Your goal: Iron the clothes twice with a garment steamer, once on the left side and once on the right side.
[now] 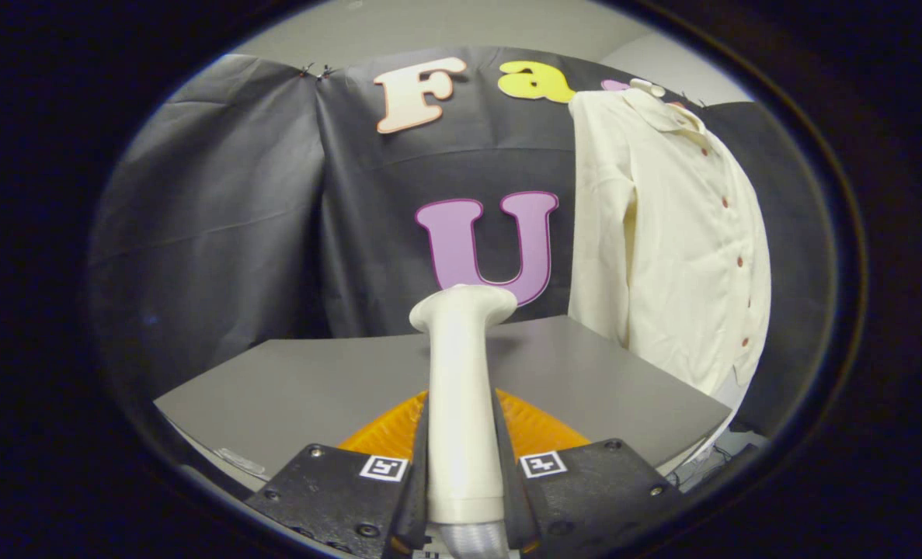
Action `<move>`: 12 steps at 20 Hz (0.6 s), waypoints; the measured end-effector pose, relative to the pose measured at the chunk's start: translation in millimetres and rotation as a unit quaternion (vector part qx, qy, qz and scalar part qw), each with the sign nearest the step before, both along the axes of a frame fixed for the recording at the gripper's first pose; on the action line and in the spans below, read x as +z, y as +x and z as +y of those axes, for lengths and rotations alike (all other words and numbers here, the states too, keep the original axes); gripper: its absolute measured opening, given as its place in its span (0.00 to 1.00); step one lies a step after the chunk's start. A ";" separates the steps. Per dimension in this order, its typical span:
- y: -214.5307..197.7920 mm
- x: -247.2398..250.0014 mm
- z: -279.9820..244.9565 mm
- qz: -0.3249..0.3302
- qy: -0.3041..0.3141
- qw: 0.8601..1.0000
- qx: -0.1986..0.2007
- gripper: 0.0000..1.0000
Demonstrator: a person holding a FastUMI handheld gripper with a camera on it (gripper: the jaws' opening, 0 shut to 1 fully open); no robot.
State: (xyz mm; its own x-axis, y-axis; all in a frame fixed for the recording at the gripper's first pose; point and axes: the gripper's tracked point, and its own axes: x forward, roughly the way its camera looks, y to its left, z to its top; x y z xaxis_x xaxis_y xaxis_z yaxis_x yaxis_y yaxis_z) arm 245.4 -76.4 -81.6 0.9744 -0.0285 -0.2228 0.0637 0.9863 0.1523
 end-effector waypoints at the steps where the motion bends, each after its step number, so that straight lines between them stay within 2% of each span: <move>1: -4.3 7.1 -0.5 -0.015 0.005 1.000 0.005 0.39; 8: -45.8 56.5 -23.7 -0.072 -0.007 0.997 0.039 0.38; 12: -55.0 82.5 -54.9 -0.097 -0.028 0.994 0.038 0.38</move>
